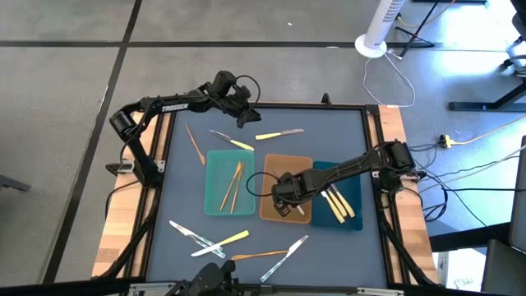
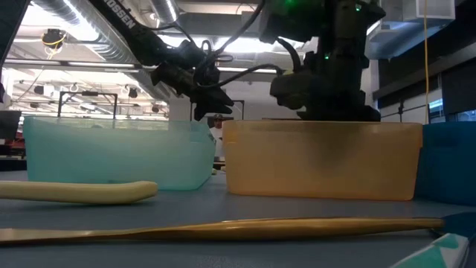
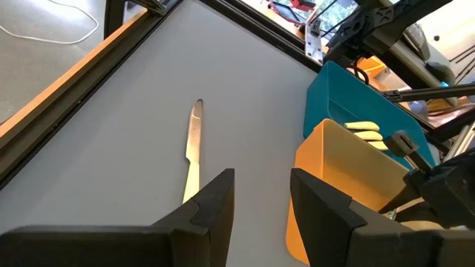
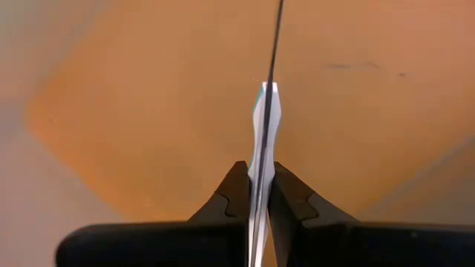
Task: Sort silverware by color (type)
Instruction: Put the blue knife into the orange bin, then put the gold knife into the green bin
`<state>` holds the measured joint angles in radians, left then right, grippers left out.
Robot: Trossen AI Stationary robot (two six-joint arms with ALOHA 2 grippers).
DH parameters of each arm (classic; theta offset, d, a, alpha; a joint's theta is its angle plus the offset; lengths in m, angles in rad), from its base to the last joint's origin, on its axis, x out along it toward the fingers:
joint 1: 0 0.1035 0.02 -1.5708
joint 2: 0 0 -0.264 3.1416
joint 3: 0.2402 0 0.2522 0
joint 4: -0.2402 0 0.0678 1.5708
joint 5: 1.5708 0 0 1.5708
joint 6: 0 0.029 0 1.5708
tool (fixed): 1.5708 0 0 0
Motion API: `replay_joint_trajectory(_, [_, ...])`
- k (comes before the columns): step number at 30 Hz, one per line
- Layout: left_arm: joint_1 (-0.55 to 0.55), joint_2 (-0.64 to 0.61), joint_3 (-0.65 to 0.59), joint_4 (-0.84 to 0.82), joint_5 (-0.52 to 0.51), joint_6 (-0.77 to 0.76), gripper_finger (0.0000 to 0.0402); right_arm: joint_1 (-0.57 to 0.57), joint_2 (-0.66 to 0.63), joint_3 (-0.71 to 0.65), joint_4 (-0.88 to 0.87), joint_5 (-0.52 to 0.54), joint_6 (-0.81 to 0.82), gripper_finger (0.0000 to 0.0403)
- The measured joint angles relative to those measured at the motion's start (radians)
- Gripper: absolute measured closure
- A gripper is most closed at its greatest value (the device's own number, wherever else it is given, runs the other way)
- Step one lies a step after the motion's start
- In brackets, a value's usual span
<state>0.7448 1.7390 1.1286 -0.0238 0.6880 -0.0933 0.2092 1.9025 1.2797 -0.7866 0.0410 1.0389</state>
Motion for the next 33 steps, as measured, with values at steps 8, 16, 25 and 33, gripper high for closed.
replay_joint_trajectory(8, [0.000,0.000,0.000,0.000,0.000,0.000,0.0276,0.000,0.000,0.000,-0.001,0.007,0.000,0.0389])
replay_joint_trajectory(16, [0.000,0.000,0.000,0.000,0.000,0.000,0.0276,0.000,0.000,0.000,-0.001,0.011,0.000,0.0373])
replay_joint_trajectory(25, [0.000,0.000,0.000,0.000,-0.042,0.001,0.0276,0.000,-0.001,0.000,-0.001,0.011,0.000,0.0332])
replay_joint_trajectory(33, [0.000,0.000,0.000,0.001,-0.043,0.001,0.0276,0.000,-0.001,0.000,-0.001,0.012,0.000,0.0316])
